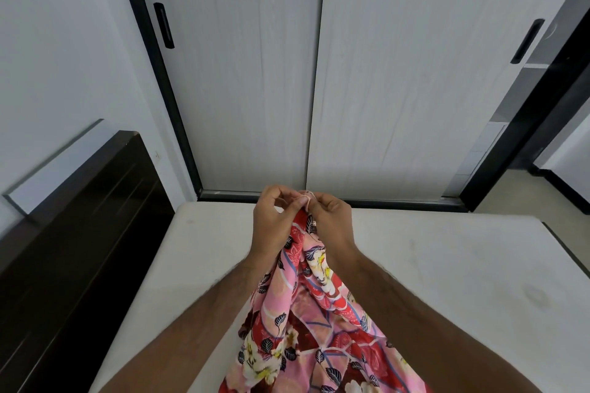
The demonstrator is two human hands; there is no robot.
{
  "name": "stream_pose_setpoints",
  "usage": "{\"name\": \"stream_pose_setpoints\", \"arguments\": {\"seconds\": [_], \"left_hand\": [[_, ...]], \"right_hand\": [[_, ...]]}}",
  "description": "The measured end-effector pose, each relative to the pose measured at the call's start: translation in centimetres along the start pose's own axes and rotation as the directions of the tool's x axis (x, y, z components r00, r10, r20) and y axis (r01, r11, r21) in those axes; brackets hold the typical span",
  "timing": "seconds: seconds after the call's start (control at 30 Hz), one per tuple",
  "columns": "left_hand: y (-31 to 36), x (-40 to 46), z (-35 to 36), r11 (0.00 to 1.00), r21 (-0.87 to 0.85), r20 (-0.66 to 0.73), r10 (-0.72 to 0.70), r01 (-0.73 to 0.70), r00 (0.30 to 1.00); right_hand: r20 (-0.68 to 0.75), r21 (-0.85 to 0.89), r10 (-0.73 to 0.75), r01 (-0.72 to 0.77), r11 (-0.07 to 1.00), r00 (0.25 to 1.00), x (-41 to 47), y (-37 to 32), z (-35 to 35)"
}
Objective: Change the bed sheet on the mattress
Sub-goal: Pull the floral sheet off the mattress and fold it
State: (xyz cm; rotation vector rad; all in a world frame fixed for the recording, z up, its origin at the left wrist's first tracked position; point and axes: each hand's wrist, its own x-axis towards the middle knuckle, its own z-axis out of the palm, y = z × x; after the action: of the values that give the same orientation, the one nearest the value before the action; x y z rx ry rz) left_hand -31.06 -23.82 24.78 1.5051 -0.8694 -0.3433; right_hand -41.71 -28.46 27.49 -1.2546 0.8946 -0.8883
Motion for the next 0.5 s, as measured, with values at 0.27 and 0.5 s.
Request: {"name": "stream_pose_setpoints", "arguments": {"seconds": [0.27,0.5], "left_hand": [[0.7,0.2,0.8,0.988,-0.056,0.033,-0.141,0.142,0.989],[-0.1,0.0,-0.6,0.913,-0.307,0.395,-0.135,0.269,0.908]], "right_hand": [[0.06,0.096,-0.023,0.018,0.995,0.998,-1.2,0.6,-0.8],[0.029,-0.049,-0.107,0.109,0.993,0.994,-0.3,1.2,-4.3]]}}
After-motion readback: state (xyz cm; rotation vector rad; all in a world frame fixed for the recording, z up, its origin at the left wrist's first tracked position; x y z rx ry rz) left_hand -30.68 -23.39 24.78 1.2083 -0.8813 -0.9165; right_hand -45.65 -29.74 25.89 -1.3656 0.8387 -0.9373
